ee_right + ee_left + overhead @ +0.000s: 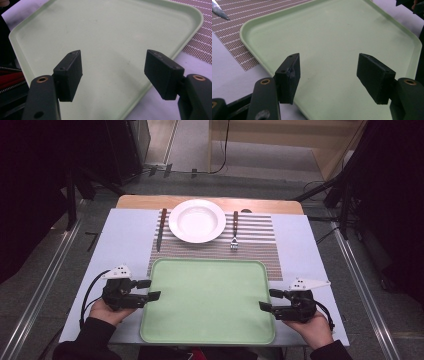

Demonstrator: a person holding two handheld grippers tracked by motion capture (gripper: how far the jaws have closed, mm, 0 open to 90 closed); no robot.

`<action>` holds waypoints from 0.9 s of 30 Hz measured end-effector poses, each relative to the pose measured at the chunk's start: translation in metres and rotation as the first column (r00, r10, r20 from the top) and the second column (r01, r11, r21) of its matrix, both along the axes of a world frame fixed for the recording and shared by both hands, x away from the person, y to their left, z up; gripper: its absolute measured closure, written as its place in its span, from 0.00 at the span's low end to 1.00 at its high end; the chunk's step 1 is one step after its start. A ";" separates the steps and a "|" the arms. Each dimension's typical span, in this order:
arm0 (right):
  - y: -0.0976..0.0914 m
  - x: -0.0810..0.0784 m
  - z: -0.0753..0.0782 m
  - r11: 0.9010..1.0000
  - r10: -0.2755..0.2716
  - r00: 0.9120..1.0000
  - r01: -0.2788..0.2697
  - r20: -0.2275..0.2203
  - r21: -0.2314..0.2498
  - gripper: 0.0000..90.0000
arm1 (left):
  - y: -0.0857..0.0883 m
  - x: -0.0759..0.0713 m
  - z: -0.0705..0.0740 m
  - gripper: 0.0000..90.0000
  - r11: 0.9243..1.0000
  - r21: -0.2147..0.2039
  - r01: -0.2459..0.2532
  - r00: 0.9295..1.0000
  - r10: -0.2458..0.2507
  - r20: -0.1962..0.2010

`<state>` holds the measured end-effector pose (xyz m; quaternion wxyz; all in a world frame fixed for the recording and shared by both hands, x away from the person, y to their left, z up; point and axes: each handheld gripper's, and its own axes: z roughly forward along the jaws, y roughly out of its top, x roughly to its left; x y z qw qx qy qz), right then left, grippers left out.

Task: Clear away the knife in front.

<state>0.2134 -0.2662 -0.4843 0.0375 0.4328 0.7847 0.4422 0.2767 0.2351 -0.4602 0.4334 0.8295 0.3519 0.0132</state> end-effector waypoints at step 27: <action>0.000 0.001 0.000 1.000 0.004 1.000 -0.004 0.000 -0.003 0.33 | 0.004 0.001 -0.001 0.38 1.000 -0.002 -0.023 1.000 0.023 -0.005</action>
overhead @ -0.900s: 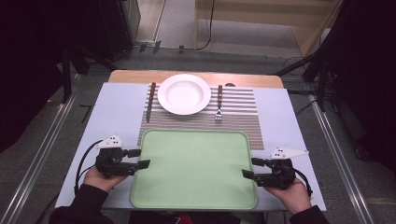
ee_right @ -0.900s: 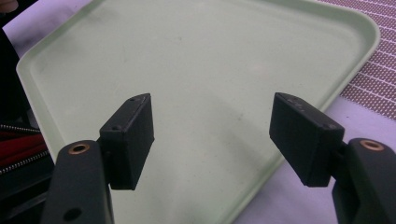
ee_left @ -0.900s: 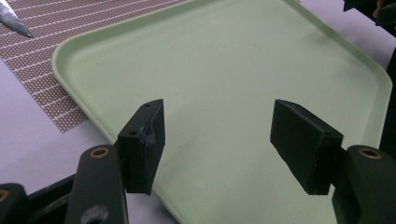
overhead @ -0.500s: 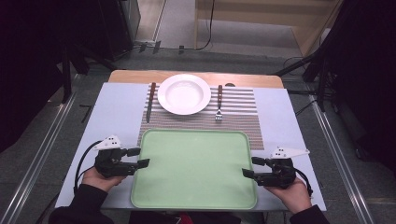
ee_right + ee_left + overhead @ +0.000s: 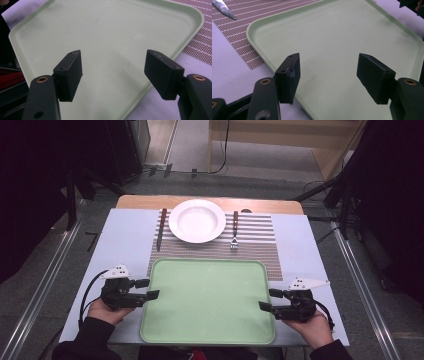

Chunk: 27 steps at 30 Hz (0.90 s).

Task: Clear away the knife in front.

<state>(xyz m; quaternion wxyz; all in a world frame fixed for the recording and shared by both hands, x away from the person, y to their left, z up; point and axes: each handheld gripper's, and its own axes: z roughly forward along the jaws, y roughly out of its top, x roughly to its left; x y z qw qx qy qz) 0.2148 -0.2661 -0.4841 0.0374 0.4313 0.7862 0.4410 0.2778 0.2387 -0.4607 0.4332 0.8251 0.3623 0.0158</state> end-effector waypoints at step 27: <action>0.001 0.000 -0.001 1.000 0.012 1.000 -0.012 -0.005 0.004 0.33 | -0.001 0.001 -0.001 0.38 1.000 0.006 0.002 1.000 -0.002 0.022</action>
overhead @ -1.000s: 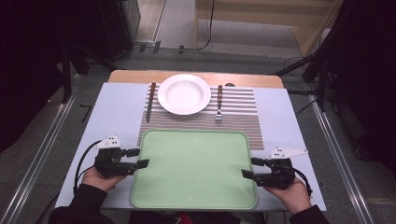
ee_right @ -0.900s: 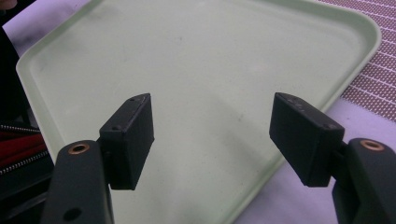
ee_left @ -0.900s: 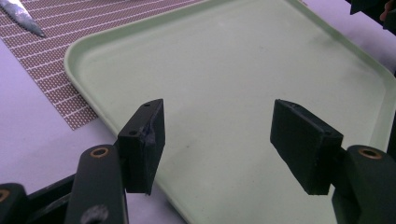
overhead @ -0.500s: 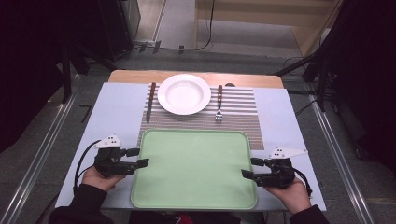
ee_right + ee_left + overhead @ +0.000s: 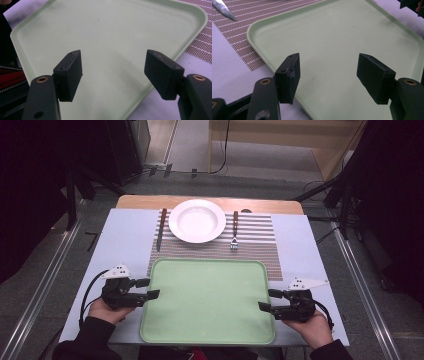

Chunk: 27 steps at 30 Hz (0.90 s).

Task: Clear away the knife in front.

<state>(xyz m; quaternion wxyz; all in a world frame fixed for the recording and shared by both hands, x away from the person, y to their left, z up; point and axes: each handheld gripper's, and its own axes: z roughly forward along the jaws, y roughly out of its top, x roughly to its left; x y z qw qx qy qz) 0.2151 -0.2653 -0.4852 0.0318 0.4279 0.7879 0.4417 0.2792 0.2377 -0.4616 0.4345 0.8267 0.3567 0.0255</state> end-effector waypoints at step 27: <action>0.002 0.001 -0.002 1.000 0.003 1.000 -0.003 0.003 -0.017 0.33 | -0.004 0.038 -0.003 0.38 0.990 0.021 -0.140 0.990 0.140 0.032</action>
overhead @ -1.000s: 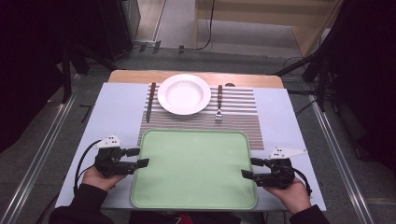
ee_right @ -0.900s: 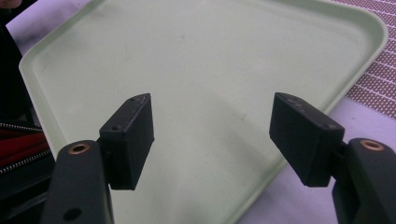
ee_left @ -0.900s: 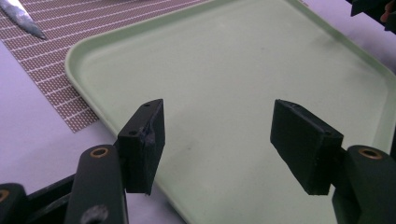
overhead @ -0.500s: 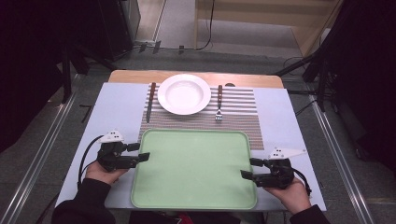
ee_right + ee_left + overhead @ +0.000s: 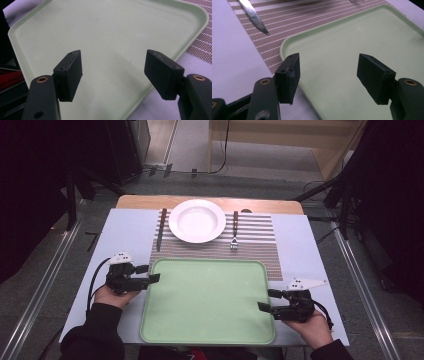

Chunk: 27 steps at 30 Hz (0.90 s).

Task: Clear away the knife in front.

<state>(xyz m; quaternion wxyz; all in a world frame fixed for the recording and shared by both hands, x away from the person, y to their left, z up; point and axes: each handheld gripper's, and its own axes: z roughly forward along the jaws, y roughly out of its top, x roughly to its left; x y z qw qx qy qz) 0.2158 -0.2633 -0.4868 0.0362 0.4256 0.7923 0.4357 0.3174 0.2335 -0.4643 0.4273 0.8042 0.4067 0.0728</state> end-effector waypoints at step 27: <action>-0.002 0.001 -0.002 1.000 -0.020 1.000 0.020 0.018 -0.018 0.33 | -0.015 0.063 0.007 0.38 0.982 0.042 -0.182 0.978 0.177 0.111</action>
